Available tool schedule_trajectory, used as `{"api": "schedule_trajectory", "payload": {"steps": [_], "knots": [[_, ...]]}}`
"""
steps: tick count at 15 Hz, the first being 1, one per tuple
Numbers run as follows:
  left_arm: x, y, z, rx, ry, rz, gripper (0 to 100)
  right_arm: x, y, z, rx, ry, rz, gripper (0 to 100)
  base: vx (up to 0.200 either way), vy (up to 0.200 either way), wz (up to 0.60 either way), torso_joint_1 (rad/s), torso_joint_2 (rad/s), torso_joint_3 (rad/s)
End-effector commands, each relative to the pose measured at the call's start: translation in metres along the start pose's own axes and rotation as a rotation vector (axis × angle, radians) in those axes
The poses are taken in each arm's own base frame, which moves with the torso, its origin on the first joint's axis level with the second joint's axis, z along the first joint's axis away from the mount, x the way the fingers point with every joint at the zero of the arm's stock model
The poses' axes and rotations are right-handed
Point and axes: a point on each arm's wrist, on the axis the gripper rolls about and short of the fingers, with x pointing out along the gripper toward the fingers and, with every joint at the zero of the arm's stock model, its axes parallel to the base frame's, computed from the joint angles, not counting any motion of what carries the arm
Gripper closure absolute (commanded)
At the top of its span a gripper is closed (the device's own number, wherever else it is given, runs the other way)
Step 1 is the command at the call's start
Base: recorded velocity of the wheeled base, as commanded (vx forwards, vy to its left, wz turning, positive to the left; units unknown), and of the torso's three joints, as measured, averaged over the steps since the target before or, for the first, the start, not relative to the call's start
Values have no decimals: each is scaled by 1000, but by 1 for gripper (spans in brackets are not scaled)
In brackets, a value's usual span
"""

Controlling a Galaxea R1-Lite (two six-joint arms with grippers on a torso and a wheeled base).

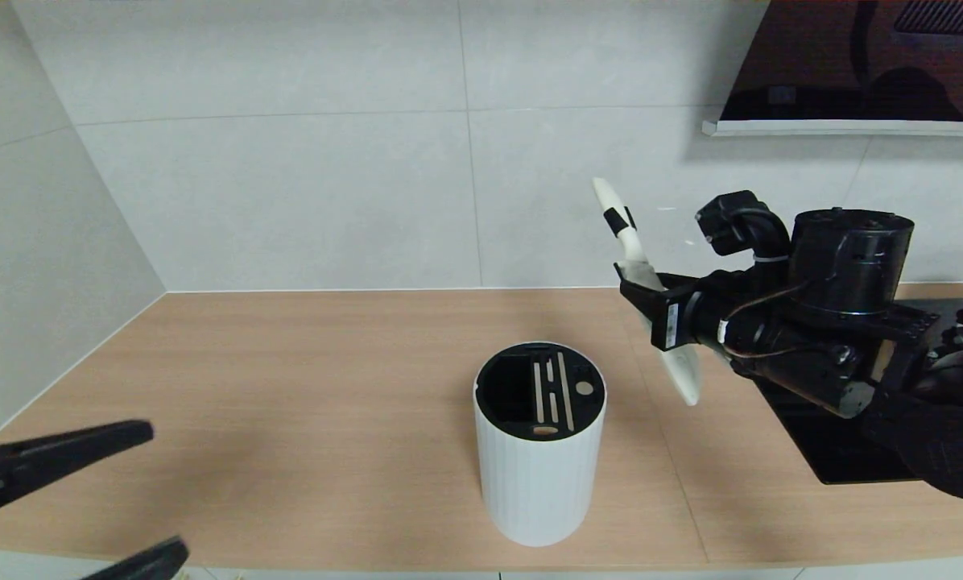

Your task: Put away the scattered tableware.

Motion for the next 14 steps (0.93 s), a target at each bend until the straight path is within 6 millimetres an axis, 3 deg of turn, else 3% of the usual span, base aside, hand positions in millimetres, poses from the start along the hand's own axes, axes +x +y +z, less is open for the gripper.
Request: {"api": "schedule_trajectory", "payload": {"steps": [1,9,14], "knots": [[59,22,9,-23,52,-54,0,-8,11,8,3,-26,37,100,0,0,0,0,0,0],[123,15,15,-384,-57,-206,0,-32,72,5,60,-18,219,100,0,0,0,0,0,0],[153,21,18,-544,-186,-159,0,-41,89,7,63,-27,274,100,0,0,0,0,0,0]]}}
